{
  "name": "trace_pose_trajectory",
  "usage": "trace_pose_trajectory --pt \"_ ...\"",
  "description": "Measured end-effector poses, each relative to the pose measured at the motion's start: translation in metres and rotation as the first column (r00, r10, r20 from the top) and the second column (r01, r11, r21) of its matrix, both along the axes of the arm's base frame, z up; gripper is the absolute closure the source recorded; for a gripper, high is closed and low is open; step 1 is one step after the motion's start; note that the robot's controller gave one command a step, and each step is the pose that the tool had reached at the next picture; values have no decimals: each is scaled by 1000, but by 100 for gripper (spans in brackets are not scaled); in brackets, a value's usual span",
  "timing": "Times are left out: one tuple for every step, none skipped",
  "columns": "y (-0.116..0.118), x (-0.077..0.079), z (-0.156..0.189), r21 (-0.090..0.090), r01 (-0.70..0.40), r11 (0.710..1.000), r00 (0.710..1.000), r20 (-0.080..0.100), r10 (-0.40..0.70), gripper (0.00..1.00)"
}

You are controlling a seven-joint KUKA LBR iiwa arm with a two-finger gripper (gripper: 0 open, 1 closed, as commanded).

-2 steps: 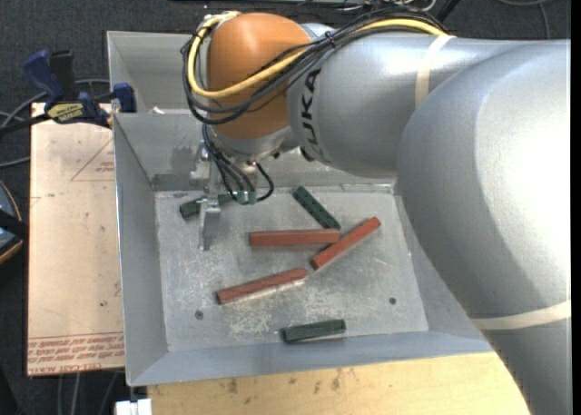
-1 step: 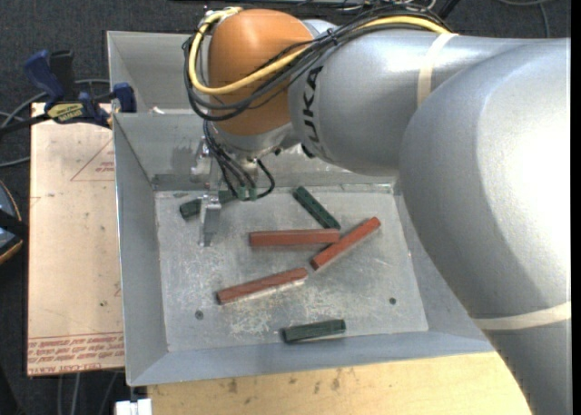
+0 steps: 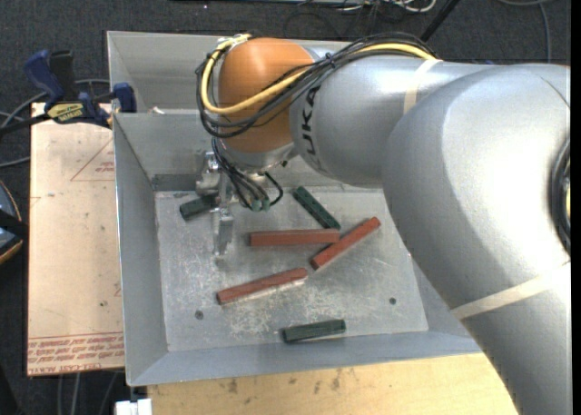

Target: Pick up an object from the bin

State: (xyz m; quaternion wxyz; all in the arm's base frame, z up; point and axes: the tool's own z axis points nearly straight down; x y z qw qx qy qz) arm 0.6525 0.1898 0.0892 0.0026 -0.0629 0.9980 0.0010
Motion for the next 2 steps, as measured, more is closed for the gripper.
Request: trace_pose_trajectory --pt "-5 6 -15 5 27 1000 1000 -2 -27 0" --pt "-6 5 -15 4 2 1000 1000 2 -2 0"
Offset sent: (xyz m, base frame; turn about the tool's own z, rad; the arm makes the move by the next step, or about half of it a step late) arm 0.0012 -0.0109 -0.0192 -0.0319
